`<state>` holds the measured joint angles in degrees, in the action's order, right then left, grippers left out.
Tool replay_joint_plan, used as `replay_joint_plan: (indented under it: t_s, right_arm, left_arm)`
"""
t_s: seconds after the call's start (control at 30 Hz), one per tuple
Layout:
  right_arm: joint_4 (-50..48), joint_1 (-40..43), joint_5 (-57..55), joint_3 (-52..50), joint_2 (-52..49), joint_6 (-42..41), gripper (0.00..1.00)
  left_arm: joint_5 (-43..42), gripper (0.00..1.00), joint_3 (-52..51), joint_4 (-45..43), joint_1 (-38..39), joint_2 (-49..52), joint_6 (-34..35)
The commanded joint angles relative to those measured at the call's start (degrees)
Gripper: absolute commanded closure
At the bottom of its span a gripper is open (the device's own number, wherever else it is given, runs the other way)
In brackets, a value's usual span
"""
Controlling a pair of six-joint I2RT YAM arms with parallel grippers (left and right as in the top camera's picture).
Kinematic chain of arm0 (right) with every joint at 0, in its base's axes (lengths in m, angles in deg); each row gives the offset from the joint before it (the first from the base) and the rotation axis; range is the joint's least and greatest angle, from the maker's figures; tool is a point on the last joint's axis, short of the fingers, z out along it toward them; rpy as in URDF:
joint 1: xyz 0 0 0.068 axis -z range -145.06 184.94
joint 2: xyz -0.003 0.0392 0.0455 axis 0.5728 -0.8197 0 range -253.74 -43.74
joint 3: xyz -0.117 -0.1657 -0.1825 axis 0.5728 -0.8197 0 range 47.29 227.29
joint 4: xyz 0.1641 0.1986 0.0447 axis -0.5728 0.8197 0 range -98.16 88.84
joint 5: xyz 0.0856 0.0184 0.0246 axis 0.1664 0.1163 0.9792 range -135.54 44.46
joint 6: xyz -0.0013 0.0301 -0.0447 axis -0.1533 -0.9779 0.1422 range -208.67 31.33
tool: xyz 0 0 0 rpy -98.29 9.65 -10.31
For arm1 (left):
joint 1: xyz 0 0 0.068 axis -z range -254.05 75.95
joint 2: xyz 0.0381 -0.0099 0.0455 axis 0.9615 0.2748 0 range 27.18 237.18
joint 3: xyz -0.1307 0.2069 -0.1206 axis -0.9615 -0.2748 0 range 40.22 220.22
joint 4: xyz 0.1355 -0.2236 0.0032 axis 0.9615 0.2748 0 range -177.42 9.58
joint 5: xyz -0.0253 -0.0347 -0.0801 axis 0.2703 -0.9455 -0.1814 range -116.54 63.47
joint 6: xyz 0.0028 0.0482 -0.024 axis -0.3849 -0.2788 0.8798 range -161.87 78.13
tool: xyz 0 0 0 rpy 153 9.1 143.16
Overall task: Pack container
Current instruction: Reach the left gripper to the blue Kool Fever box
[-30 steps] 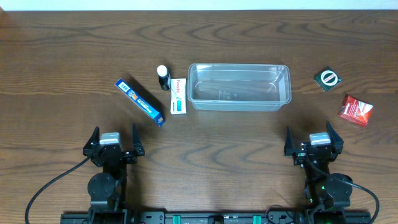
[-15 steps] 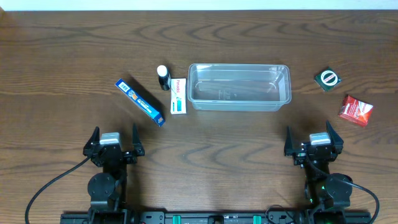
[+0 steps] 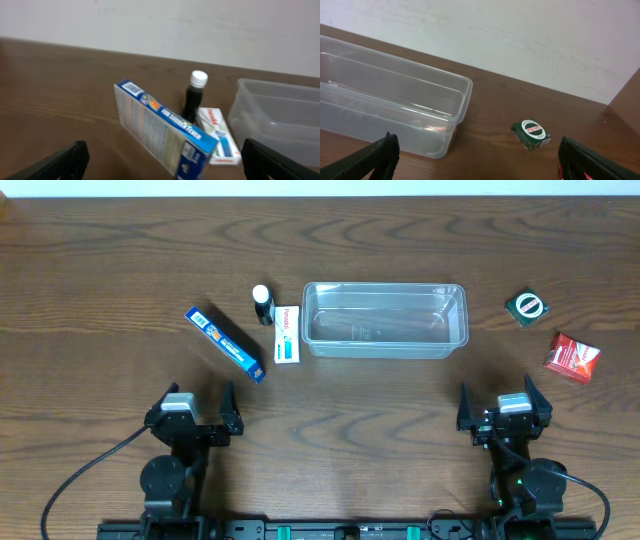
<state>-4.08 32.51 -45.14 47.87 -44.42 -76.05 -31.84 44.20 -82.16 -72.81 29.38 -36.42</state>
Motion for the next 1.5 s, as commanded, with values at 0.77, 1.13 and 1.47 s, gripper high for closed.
replay_joint_plan:
  t_s: [0.77, 1.13, 1.47]
  right_arm:
    - [0.11, 0.59, -0.02, -0.26, 0.31, 0.74, 0.01]
    - [0.11, 0.59, -0.02, -0.26, 0.31, 0.74, 0.01]
    - [0.11, 0.59, -0.02, -0.26, 0.31, 0.74, 0.01]
  left_arm:
    - [-1.84, 0.02, 79.45, 52.09, -0.15, 76.13, 2.34]
    - [-1.64, 0.04, 78.12, 54.73, -0.15, 85.55, 22.99]
    - [0.76, 0.10, 75.73, 53.53, -0.15, 95.27, 27.52]
